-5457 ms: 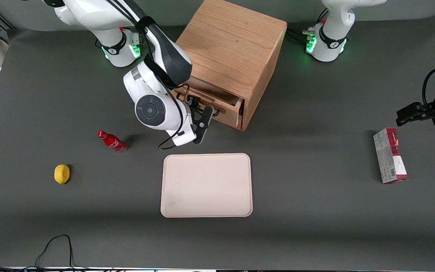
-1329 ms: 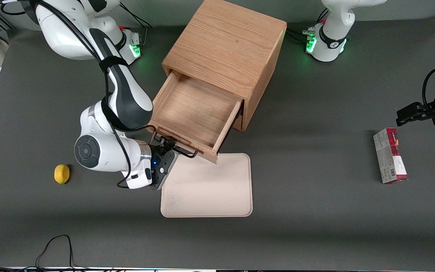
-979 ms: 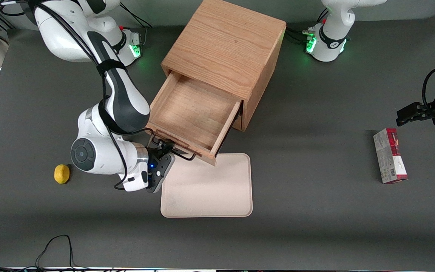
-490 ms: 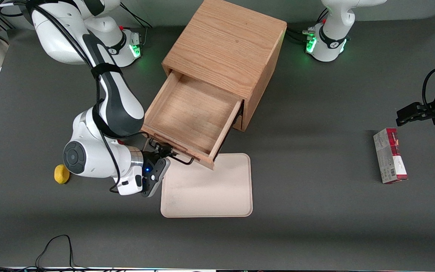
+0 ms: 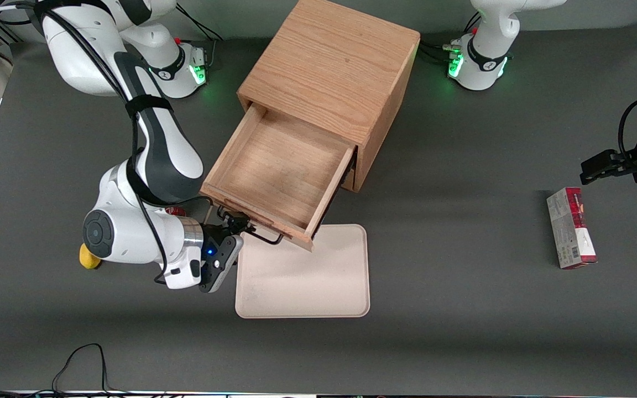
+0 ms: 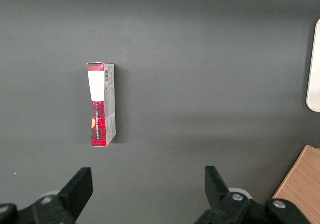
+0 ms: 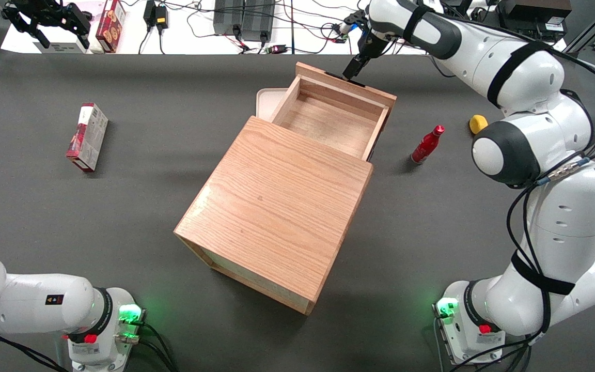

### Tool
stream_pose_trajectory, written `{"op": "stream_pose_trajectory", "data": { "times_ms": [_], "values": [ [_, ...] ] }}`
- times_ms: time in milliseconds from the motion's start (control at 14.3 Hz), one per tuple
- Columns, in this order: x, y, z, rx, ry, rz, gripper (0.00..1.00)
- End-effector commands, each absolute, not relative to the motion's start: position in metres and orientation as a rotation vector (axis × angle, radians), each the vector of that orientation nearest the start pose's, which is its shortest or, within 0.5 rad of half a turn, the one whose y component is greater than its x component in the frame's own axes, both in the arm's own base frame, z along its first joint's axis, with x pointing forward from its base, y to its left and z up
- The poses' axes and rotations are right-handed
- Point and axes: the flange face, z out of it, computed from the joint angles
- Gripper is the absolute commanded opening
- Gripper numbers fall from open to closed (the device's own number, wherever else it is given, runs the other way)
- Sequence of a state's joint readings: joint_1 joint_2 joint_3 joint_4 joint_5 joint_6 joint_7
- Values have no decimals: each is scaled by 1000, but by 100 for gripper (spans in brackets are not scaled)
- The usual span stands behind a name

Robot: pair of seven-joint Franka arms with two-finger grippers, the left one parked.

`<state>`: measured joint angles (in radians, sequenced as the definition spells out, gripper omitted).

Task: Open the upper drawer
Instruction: 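Pull the upper drawer handle outward from the cabinet with the right gripper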

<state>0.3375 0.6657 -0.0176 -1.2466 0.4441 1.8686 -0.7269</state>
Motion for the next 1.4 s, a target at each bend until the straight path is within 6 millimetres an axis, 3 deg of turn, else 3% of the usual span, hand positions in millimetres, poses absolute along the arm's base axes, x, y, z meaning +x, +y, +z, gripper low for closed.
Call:
{"op": "stream_pose_trajectory", "data": {
  "times_ms": [0,770,979,1329],
  "values": [
    [697,263,375,-2422,-1199,-104,100],
    [715,235,376,-2449,-1150,-149,100],
    [715,236,377,-2449,-1143,-151,100],
    [711,239,396,-2426,-1137,-143,100]
  ]
}}
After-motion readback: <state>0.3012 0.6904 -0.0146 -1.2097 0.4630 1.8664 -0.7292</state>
